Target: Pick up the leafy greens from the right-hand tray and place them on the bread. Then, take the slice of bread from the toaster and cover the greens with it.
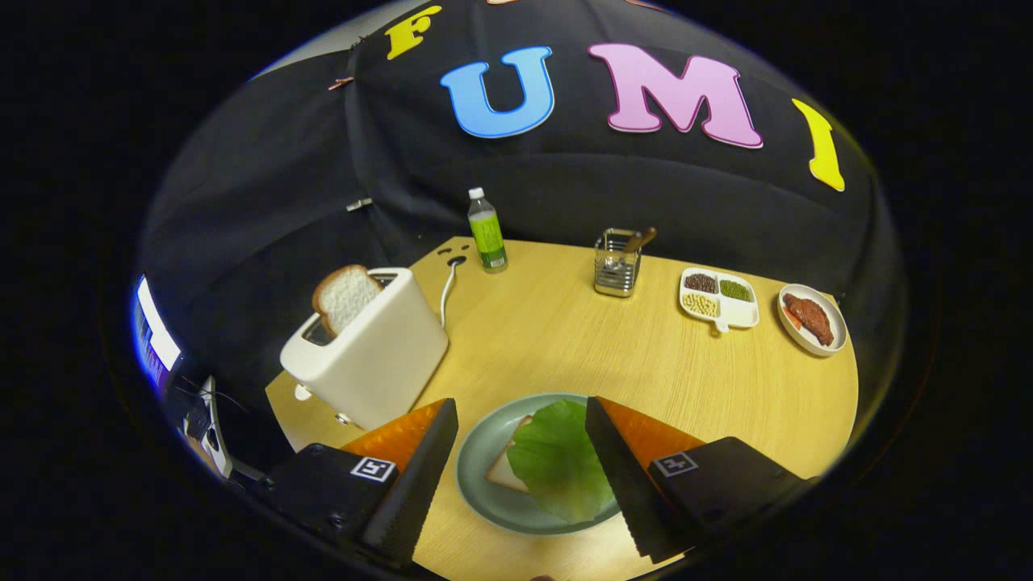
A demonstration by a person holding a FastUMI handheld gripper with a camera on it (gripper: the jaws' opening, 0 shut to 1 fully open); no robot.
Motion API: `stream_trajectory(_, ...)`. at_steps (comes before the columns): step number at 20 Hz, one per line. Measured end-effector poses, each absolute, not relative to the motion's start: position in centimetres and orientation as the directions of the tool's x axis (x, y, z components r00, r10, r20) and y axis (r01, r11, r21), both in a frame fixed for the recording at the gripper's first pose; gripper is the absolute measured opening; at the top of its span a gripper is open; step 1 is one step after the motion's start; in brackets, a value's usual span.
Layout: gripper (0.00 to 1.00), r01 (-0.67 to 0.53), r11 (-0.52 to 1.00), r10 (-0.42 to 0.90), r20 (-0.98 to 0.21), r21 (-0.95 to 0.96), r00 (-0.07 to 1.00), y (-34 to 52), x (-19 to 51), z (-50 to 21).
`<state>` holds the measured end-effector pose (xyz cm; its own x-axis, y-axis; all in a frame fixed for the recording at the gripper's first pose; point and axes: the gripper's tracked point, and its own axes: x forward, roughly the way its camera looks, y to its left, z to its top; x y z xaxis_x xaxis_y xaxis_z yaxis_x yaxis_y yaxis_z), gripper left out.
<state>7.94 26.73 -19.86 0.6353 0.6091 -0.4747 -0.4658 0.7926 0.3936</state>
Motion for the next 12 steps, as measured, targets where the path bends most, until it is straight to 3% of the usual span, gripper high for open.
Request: stream_trajectory(12, 0.99, -0.592, 0.717, 0.685, -0.222, 0.368, 0.694, 33.7, 8.8, -4.1)
